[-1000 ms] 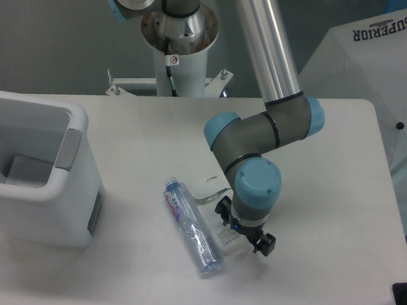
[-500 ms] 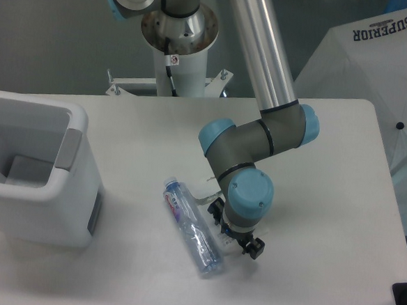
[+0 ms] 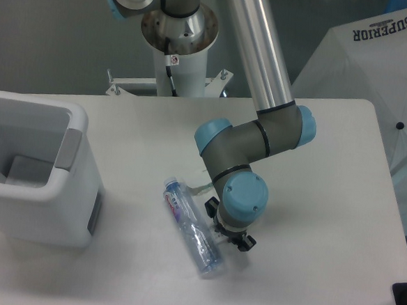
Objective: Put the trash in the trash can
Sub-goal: 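Lower the gripper onto the white paper packet and close on it, then lift the paper packet and carry it over the white bin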
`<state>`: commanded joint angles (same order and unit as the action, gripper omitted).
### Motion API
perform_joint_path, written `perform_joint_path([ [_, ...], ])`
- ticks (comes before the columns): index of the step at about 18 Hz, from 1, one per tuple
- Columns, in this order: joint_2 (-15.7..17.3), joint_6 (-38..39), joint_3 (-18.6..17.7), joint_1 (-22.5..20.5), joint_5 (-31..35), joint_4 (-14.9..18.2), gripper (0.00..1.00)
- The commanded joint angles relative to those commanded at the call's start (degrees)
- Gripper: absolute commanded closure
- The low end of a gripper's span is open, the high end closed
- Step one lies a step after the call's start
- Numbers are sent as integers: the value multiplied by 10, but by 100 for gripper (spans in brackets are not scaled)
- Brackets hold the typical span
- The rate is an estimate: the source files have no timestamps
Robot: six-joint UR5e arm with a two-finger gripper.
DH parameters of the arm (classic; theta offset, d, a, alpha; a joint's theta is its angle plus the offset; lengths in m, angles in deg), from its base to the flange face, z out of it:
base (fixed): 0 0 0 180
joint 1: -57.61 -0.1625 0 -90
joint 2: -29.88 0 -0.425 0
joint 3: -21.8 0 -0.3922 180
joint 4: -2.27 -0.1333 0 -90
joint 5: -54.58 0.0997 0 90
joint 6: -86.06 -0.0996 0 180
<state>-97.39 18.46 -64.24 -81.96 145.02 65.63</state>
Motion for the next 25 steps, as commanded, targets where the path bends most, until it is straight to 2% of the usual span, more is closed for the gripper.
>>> perform_joint_path([
  [1,6,4,-1,0,0,0,100],
  [7,34,2,2,-11,-2,22,100],
  [11,69,0,11,-25,-19,34,100],
  [14,75,4,33,-38,-56,41,100],
  [17,100,4,54,-43,-73,45,100],
  [20,117,5,89,-53,-105,74,100],
  [24,152,26,120,-61,-160,91,100],
  [25,178,39,123,-63,-203,91,100],
])
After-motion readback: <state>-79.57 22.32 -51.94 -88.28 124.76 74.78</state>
